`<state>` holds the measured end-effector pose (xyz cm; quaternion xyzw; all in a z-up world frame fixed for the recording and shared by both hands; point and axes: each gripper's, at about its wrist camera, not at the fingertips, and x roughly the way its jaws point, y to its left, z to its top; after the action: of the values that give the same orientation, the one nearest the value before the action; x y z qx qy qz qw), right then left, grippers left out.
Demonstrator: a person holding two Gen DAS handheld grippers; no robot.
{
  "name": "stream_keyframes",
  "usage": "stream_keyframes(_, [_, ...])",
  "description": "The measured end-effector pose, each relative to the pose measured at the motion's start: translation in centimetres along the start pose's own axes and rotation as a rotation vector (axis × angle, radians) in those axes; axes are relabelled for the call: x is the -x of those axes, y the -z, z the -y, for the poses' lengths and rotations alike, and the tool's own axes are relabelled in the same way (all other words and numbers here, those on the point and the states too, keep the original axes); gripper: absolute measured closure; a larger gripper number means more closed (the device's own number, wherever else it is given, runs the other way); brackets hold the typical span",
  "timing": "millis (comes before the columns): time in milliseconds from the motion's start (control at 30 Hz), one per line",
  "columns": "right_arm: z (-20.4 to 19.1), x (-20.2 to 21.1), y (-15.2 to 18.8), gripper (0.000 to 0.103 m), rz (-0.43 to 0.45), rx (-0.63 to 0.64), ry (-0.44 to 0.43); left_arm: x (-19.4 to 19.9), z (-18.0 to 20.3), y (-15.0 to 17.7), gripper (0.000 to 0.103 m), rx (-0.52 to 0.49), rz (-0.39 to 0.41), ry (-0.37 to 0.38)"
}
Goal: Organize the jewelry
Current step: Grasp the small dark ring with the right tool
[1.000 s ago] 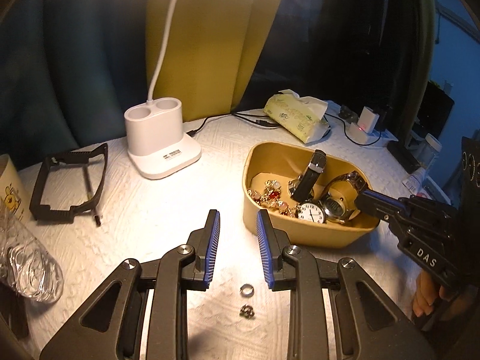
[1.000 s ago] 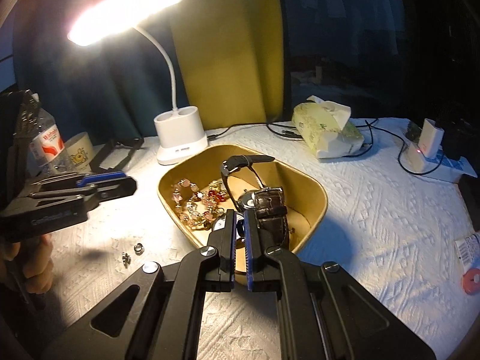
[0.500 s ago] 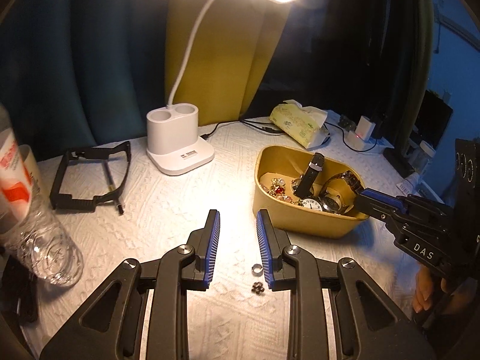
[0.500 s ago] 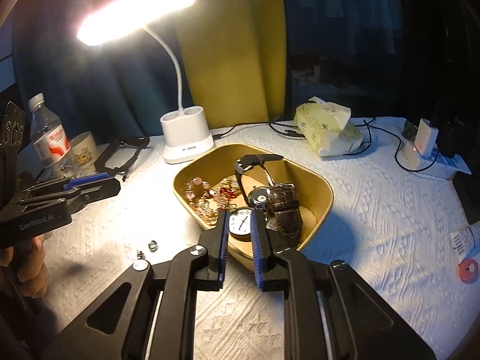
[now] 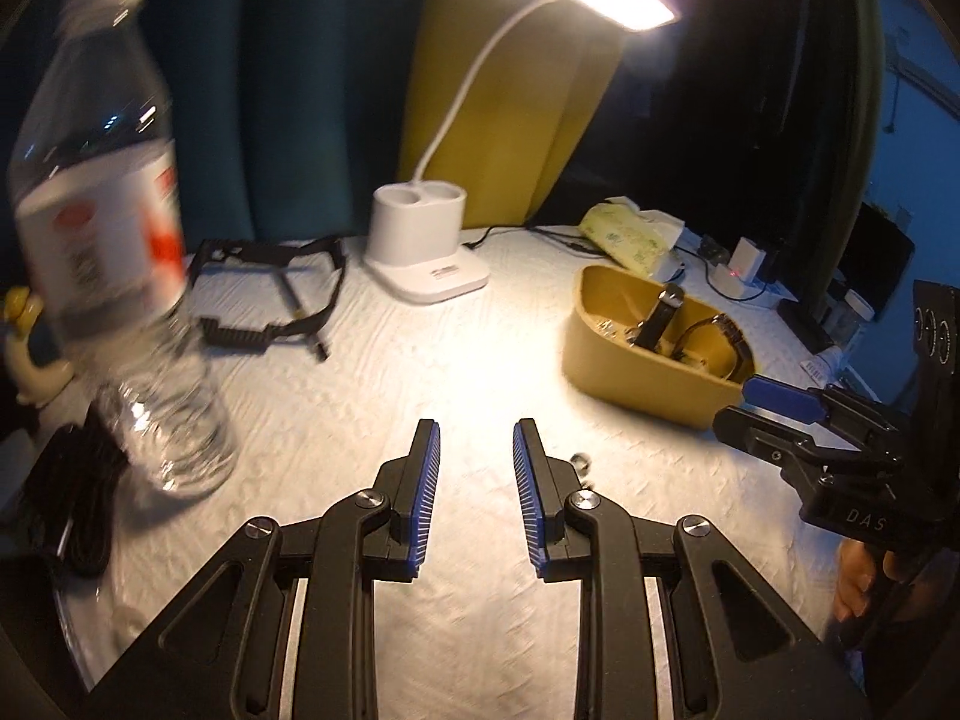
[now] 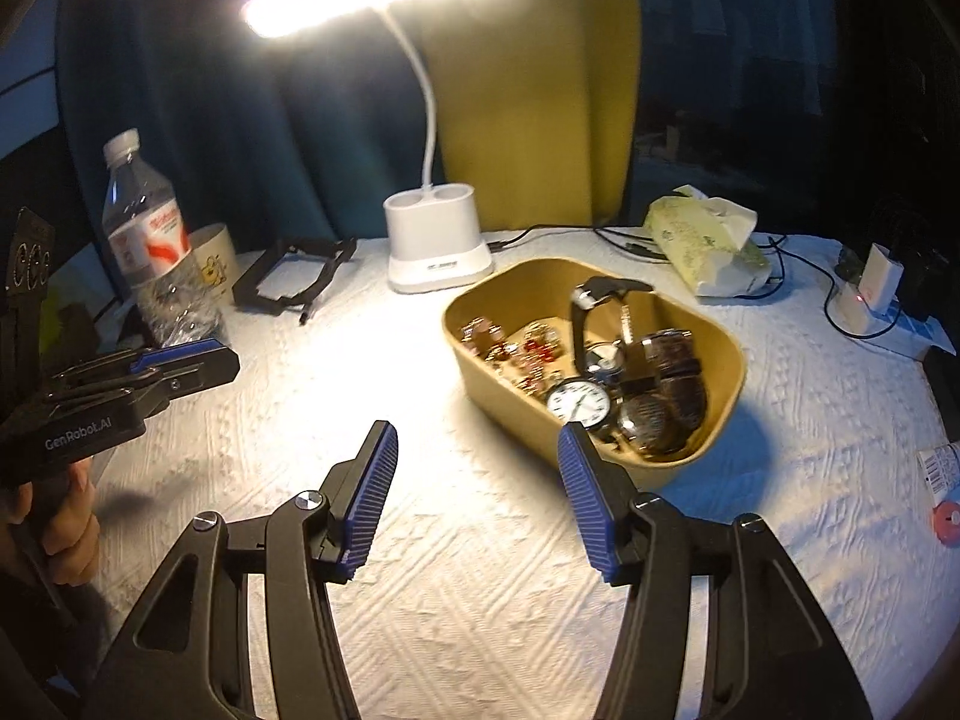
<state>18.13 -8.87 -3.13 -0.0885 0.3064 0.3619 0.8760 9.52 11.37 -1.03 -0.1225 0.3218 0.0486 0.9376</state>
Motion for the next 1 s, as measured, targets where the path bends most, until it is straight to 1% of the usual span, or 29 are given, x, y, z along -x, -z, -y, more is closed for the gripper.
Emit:
stream_keyframes(233, [-2.8,-2.1,0.6,0.047,-0.071,0.045,-0.049,0.8,-2.4,0.7,0.076,0.049,0.009,-0.005])
stream_keyframes(433, [-5.1,-3.9,1.0,0.049,-0.119,0.081,-0.067,0.4,-3.2,1.2,0.076,0.046,0.002,-0.017])
stream_keyframes(533, [-5.6,-4.8,1.0,0.058,-0.140,0.090,-0.065,0.0,-3.4,1.4,0.076,0.035,-0.005,-0.037])
stream_keyframes(767, [-5.8,-6.5,1.0,0.069,-0.178,0.081,-0.053,-0.3,-3.5,1.5,0.076,0.034,-0.012,-0.027])
stream_keyframes(833, [-5.9,-6.9,1.1,0.083,-0.194,0.075,-0.061,-0.4,-3.6,1.5,0.076,0.041,-0.016,-0.025])
stream_keyframes(933, [-5.9,-7.1,1.3,0.093,-0.193,0.078,-0.058,-0.4,-3.6,1.5,0.076,0.044,-0.014,-0.025])
stream_keyframes(1000, [-5.8,-7.0,1.4,0.093,-0.193,0.079,-0.058,-0.4,-3.7,1.5,0.076,0.042,-0.018,-0.028])
